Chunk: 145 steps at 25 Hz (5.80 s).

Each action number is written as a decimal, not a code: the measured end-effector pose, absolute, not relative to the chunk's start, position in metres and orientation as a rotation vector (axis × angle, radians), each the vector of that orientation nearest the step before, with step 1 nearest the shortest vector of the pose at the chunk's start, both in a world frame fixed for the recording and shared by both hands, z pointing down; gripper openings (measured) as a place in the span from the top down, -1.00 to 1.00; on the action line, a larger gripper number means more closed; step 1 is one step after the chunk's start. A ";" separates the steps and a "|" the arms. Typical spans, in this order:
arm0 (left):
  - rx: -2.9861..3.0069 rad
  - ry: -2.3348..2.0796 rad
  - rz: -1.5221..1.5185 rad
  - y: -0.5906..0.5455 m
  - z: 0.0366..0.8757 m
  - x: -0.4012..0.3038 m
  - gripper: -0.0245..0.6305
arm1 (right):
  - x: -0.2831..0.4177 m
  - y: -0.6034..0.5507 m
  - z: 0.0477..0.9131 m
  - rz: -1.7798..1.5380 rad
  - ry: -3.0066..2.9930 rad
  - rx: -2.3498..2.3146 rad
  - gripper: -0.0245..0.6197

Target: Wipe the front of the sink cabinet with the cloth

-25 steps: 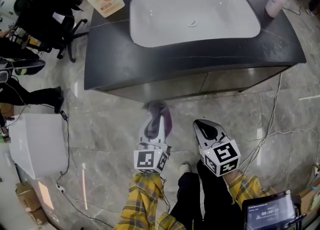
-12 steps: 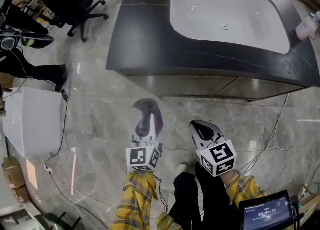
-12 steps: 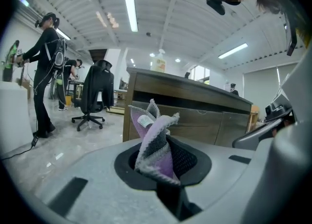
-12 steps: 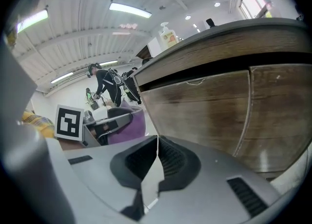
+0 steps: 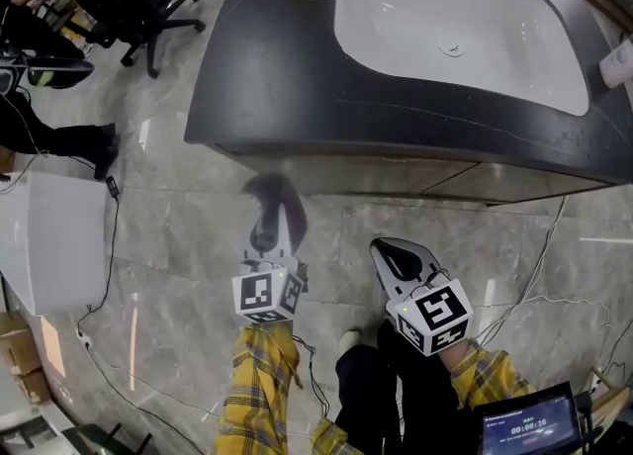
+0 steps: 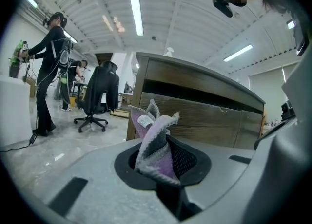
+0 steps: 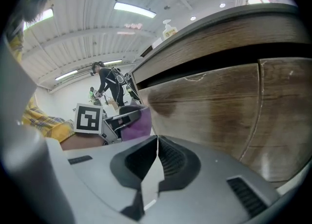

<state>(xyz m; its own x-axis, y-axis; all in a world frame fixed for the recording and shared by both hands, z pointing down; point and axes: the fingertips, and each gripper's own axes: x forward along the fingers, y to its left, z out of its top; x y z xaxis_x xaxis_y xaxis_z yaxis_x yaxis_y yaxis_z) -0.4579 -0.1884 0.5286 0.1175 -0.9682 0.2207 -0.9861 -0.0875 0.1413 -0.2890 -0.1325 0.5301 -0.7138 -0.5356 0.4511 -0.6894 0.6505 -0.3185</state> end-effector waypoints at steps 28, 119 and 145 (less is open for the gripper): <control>2.396 -1.538 0.117 -0.219 0.535 -0.261 0.77 | -0.158 -0.138 0.535 0.832 -2.458 1.357 0.90; 2.213 -1.658 0.084 -0.212 0.600 -0.343 0.77 | -0.215 -0.154 0.579 0.834 -2.494 1.215 0.90; 2.375 -1.293 0.189 -0.213 0.626 -0.161 0.77 | -0.074 -0.128 0.584 0.917 -2.360 1.556 0.90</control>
